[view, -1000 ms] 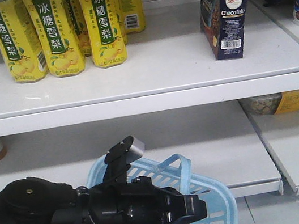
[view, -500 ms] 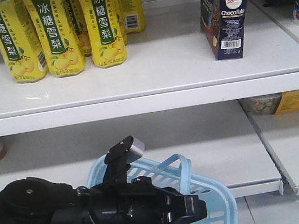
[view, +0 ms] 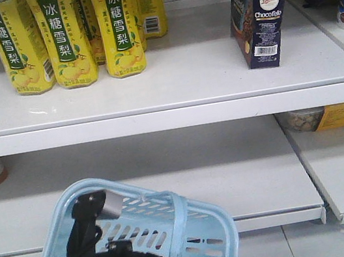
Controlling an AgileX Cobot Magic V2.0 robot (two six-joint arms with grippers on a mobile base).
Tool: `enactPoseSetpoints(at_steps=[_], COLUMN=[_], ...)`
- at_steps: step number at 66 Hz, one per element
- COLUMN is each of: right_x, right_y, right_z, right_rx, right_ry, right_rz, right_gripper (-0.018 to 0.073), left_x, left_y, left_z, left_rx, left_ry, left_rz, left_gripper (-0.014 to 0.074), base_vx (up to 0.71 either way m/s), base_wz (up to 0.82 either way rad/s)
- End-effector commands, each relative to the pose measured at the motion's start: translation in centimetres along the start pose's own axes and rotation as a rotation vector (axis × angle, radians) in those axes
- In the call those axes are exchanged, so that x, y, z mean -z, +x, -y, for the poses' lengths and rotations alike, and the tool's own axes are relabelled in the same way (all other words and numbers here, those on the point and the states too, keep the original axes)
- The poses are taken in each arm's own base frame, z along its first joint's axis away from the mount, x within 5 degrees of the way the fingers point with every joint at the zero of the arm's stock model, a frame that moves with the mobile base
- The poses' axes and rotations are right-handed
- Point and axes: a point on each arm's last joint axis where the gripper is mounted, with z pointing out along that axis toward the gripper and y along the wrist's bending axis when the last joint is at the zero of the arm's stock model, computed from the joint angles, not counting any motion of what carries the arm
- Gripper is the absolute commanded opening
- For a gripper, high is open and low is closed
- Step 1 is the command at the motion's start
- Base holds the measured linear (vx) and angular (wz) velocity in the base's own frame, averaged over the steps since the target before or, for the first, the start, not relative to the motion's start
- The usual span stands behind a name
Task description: Left arm holds basket, right arm returns cookies
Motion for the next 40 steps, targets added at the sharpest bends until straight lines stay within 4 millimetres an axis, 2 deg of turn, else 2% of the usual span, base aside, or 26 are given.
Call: enactPoseSetpoints(at_steps=[1, 12, 22, 33, 40], right_x=[0.0, 0.0, 0.0, 0.0, 0.0], right_y=[-0.9, -0.9, -0.9, -0.9, -0.9], right_z=[0.2, 0.2, 0.2, 0.2, 0.2], right_rx=[0.014, 0.014, 0.014, 0.014, 0.014], right_ry=[0.024, 0.024, 0.024, 0.025, 0.024], right_rz=[0.023, 0.023, 0.023, 0.023, 0.023], right_gripper=[-0.0008, -0.0008, -0.0008, -0.0008, -0.0008], left_x=[1.8, 3.8, 4.9, 6.6, 7.7], left_y=[0.6, 1.9, 3.4, 4.8, 5.4], left_z=[0.6, -0.1, -1.7, -3.2, -4.1], left_rx=[-0.044, -0.134, -0.192, -0.418, -0.475], left_ry=[0.042, 0.013, -0.056, -0.141, -0.189], left_rz=[0.039, 0.085, 0.113, 0.163, 0.238], left_gripper=[-0.0006, -0.0006, -0.0006, -0.0006, -0.0006], base_vx=[0.00, 0.00, 0.00, 0.00, 0.00], base_wz=[0.00, 0.00, 0.00, 0.00, 0.00])
